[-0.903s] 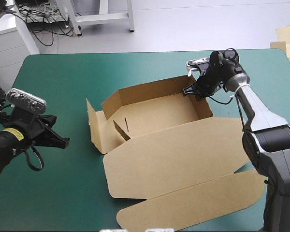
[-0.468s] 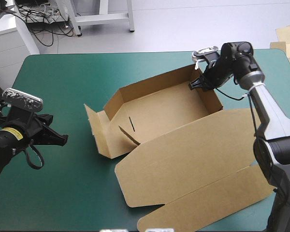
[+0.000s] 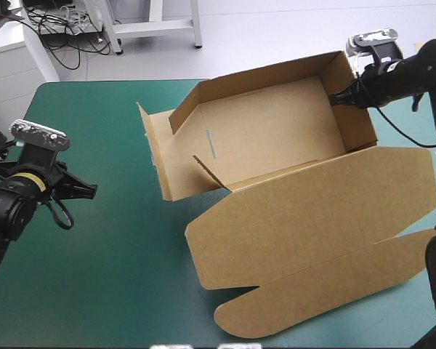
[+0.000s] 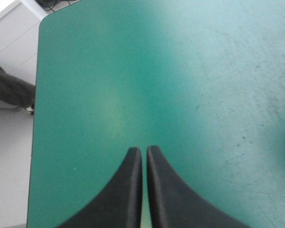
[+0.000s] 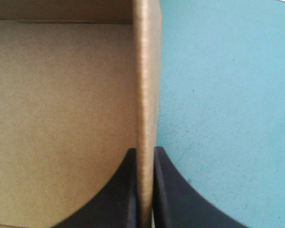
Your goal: Fold the box
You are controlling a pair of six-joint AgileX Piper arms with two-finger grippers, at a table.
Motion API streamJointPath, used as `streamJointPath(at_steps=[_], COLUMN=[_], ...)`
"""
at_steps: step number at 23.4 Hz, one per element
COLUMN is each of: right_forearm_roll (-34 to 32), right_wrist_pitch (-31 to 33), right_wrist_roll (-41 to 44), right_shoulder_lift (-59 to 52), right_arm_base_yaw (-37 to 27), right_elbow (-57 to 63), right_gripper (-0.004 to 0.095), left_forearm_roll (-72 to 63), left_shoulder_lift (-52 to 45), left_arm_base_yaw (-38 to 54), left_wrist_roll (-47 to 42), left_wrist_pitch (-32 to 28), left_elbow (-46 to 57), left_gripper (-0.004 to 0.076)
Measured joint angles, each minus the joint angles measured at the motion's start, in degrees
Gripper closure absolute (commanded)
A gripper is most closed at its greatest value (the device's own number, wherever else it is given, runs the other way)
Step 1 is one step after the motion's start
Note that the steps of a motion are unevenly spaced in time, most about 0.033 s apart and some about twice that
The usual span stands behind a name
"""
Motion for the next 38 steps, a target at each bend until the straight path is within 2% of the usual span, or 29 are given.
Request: streamJointPath(at_steps=[4,6,7,8,9,11,12,13,17,19,24,26,32,38], right_forearm_roll=[0.1,0.3,0.7,0.8,1.1,1.3,1.4,1.5,2.3,5.2,8.1,8.4,11.5,11.8], right_wrist_pitch=[0.0,0.0,0.0,0.0,0.0,0.0,0.0,0.0,0.0,0.0,0.0,0.0,0.0,0.0], right_wrist_roll=[-0.3,-0.4,-0.4,-0.4,-0.4,-0.4,-0.4,-0.5,-0.6,-1.6,-2.8,-2.8,-3.0,-3.0], right_shoulder_lift=[-1.2,-1.3,-1.3,-1.3,-1.4,-1.4,-1.4,-1.4,-1.4,-1.9,-2.9,-2.9,-2.9,-2.9], right_arm_base_yaw=[-1.2,-1.2,-1.2,-1.2,-1.2,-1.2,-1.2,-1.2,-1.2,-1.2,-1.2,-1.2,-1.2,-1.2], right_elbow=[0.0,0.0,0.4,0.7,1.4,2.3,2.7,3.6,4.1,4.1,4.1,4.1,4.1,4.1], right_gripper=[0.0928,0.0928,0.0928,0.0928,0.0928,0.0928,0.0928,0.0928,0.0928,0.0928,0.0928,0.0928,0.0926,0.0926], left_forearm_roll=[1.9,-7.2,-18.2,-23.1,-35.5,-47.3,-52.5,-60.5,-70.3,-75.7,-84.3,-85.1,-88.6,-93.9], left_shoulder_lift=[5.6,8.6,10.0,10.5,11.6,12.6,13.2,14.6,18.1,21.3,28.0,29.8,31.2,31.2], left_arm_base_yaw=[4.4,11.5,17.2,19.5,25.5,30.4,32.8,36.6,39.2,39.3,38.1,35.2,26.8,22.1], left_wrist_roll=[-4.5,0.8,9.7,13.5,22.7,32.0,36.6,43.4,52.5,57.1,59.2,62.2,66.1,67.6], left_wrist_pitch=[-2.0,-3.5,-3.2,-2.8,-1.0,1.5,3.3,7.7,13.9,17.0,20.0,20.0,19.9,20.2], left_elbow=[0.0,0.0,0.0,0.1,0.1,0.1,0.1,0.1,0.1,0.1,0.1,0.1,0.1,0.1], left_gripper=[0.0708,0.0708,0.0708,0.0708,0.0708,0.0708,0.0708,0.0708,0.0708,0.0708,0.0702,0.0643,0.0362,0.0218])
